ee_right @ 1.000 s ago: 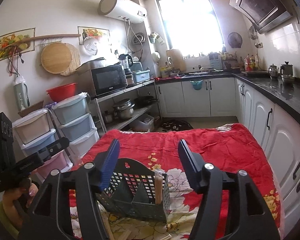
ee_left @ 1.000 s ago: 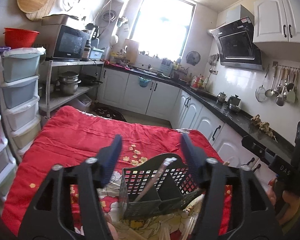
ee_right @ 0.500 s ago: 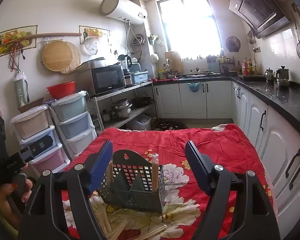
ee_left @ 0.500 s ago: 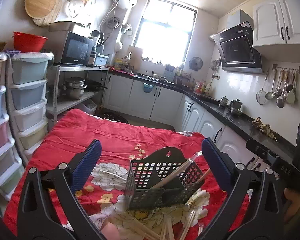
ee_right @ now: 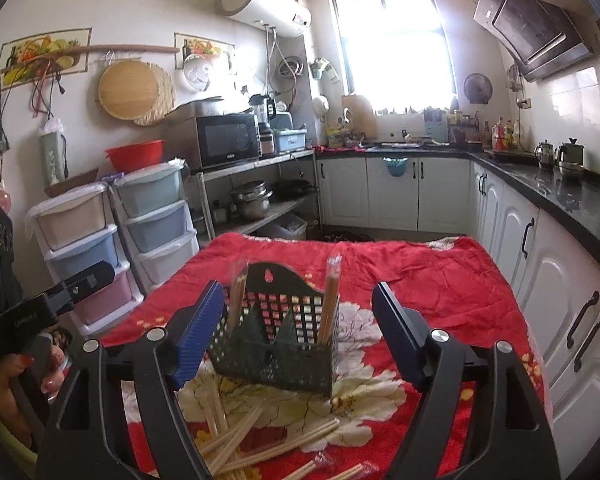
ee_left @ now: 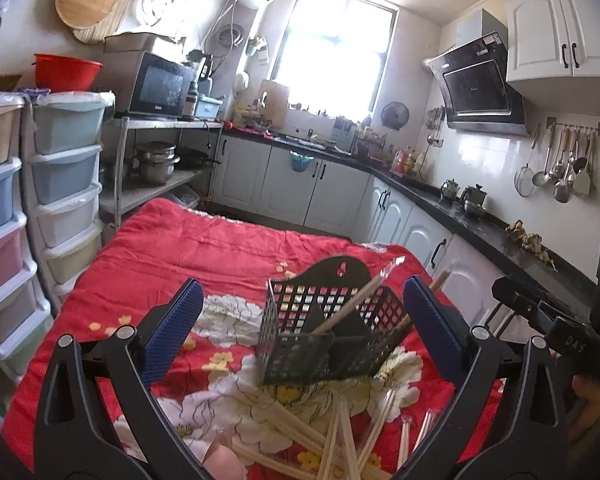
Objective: Organize utensils
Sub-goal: 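Lower the right gripper onto wrapped chopsticks and close it while the left gripper grasps another pair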
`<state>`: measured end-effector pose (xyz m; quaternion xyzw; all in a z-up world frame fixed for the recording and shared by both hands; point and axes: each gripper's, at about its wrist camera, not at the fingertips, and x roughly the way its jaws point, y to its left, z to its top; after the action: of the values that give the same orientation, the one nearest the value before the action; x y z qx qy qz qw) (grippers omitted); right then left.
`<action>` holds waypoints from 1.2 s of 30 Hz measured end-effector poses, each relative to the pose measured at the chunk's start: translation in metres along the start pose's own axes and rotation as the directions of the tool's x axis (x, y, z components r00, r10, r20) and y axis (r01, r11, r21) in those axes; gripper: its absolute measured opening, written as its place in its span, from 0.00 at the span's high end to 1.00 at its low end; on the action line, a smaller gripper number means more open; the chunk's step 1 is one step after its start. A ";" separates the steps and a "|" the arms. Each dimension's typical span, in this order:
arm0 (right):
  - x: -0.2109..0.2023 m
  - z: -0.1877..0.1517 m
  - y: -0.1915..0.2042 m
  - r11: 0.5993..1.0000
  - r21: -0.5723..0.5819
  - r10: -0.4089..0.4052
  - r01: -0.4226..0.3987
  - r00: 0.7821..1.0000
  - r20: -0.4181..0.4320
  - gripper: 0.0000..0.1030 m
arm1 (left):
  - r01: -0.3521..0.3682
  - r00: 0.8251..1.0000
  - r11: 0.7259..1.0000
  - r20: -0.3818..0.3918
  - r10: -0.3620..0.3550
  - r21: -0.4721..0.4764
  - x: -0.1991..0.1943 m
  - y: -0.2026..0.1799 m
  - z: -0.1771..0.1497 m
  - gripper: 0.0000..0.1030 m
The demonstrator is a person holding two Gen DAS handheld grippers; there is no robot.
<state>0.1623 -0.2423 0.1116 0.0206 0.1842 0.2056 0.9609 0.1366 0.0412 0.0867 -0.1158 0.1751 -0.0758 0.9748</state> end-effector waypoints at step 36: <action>0.022 -0.081 0.007 0.999 0.028 0.029 -0.022 0.966 -0.256 0.28 | -0.079 0.976 0.993 -0.207 0.060 -0.086 0.006 0.034 -0.074 0.10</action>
<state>0.1486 -0.2302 0.0295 0.0081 0.3091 0.2165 0.9260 0.1196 0.0581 0.0088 -0.1467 0.2817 -0.0447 0.9472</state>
